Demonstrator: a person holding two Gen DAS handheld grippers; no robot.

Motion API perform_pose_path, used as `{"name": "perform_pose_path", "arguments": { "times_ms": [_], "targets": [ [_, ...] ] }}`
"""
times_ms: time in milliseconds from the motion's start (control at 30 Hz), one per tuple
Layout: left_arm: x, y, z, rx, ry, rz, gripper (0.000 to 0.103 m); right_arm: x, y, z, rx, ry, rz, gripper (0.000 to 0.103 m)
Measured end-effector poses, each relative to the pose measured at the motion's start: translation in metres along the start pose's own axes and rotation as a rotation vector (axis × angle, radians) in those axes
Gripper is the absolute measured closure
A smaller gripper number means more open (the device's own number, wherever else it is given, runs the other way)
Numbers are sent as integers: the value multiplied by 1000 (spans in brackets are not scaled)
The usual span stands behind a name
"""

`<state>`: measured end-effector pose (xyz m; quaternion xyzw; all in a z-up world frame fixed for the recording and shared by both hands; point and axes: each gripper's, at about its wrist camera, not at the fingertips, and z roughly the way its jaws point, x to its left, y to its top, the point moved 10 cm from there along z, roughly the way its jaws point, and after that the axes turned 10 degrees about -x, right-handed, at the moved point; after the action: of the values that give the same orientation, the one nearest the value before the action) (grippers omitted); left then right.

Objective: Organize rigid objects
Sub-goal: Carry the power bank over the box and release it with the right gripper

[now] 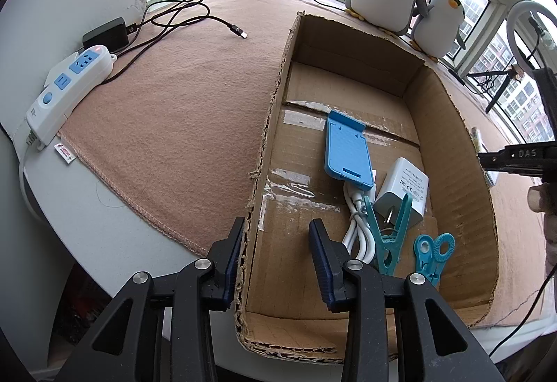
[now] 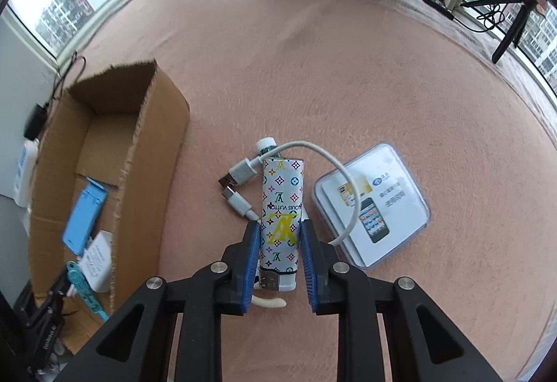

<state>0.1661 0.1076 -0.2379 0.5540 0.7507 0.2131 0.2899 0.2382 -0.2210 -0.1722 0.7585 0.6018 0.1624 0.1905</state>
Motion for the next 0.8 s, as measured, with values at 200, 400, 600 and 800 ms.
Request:
{"name": "perform_pose_path", "arguments": {
  "times_ms": [200, 400, 600, 800],
  "targets": [
    [0, 0, 0, 1, 2, 3, 65, -5, 2, -10, -40, 29, 36, 82],
    [0, -1, 0, 2, 6, 6, 65, -11, 6, -17, -85, 40, 59, 82],
    [-1, -1, 0, 2, 10, 7, 65, -13, 17, -26, -122, 77, 106, 82],
    [-2, 0, 1, 6, 14, 10, 65, -30, 25, -21, -170, -78, 35, 82]
  ]
}}
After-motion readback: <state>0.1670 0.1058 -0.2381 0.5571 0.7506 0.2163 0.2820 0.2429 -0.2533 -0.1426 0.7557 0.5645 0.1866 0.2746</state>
